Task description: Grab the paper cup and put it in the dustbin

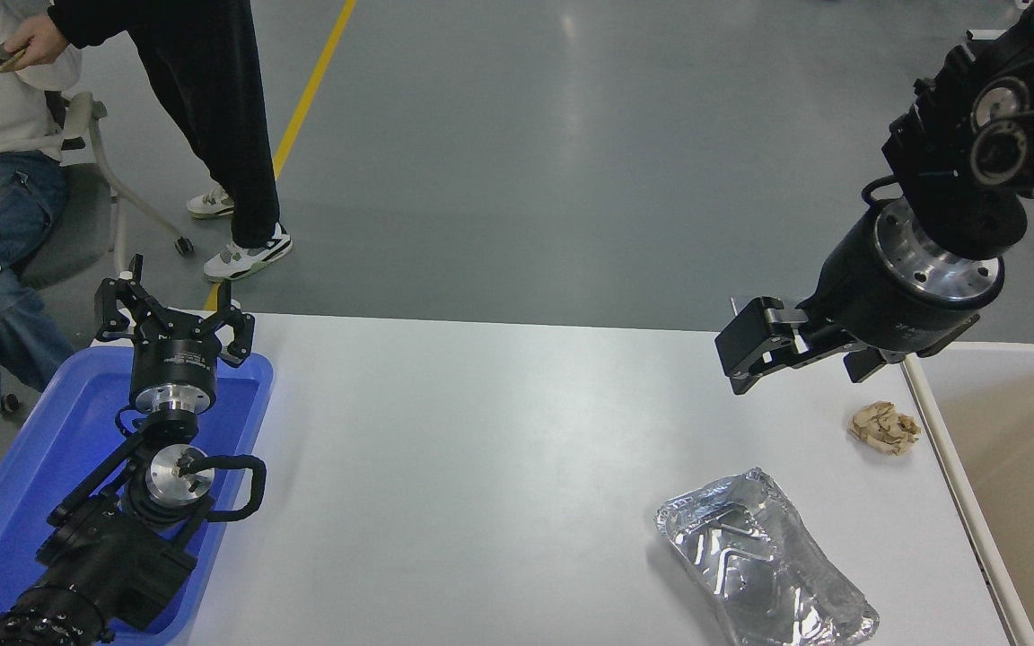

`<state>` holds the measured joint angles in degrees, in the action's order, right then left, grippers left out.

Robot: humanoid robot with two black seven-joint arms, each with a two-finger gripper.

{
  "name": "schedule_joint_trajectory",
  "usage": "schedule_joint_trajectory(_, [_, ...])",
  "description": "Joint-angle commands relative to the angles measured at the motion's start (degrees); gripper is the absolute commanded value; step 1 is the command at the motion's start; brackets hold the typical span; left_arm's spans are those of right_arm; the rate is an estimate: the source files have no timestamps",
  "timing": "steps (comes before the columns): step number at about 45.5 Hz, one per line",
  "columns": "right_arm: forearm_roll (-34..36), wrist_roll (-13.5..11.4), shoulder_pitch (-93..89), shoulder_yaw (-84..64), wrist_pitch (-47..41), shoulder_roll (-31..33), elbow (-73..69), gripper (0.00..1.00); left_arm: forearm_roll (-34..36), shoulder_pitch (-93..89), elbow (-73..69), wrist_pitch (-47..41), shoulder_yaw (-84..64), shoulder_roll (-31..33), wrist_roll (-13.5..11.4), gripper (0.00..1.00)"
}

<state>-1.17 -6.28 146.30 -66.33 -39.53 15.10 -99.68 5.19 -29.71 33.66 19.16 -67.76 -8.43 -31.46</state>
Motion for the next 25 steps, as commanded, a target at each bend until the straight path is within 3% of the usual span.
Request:
schedule_joint_trajectory(1, [2.0,0.0,0.8,1.5,-3.3,-1.2,0.0,1.00,0.0,0.0,0.0,0.0,0.0,0.0,0.0,0.99])
schedule_joint_trajectory(25, [2.1,0.0,1.1,1.6,-3.4,-1.3,0.0,1.00,0.0,0.0,0.0,0.0,0.0,0.0,0.0,0.99])
